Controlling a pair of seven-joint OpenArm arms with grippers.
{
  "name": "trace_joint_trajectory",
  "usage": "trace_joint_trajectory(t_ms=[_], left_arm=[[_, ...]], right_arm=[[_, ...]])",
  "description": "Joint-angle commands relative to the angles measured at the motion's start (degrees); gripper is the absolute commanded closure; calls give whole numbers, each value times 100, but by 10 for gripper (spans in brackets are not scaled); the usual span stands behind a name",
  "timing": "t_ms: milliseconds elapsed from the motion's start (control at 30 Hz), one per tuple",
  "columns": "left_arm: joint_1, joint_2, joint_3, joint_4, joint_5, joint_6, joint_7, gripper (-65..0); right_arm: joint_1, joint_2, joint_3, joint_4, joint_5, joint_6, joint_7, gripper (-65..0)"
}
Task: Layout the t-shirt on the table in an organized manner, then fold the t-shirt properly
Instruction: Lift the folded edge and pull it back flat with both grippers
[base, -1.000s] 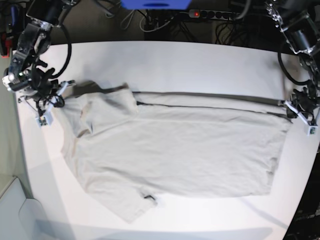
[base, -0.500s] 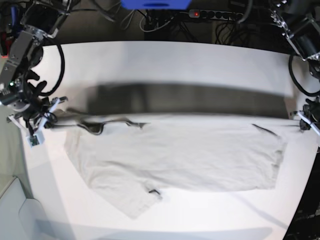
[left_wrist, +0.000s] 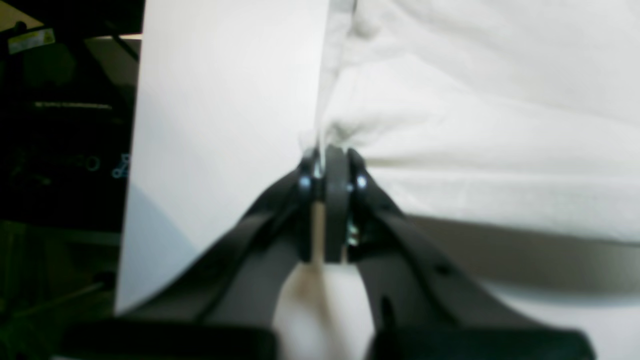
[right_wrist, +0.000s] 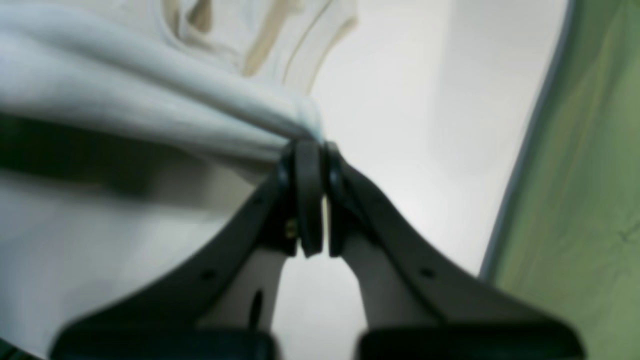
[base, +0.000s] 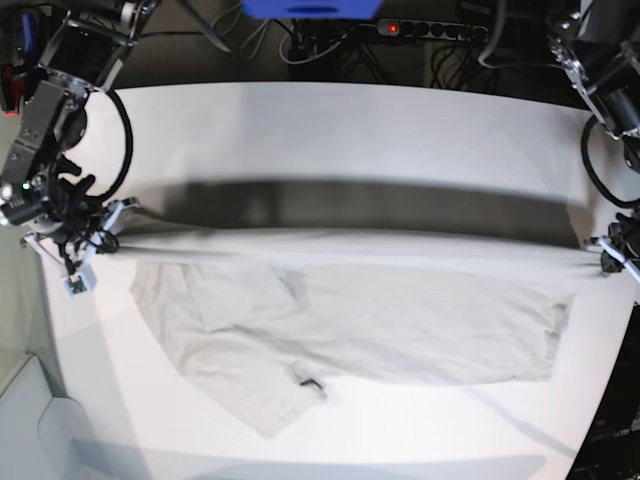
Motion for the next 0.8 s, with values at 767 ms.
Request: trace_joint_trajectory(t_ms=[767], left_arm=[[1840, -26, -65, 744, -903, 65, -101, -3]], right_arm=[[-2304, -119, 41, 1124, -35, -27, 1140, 0]])
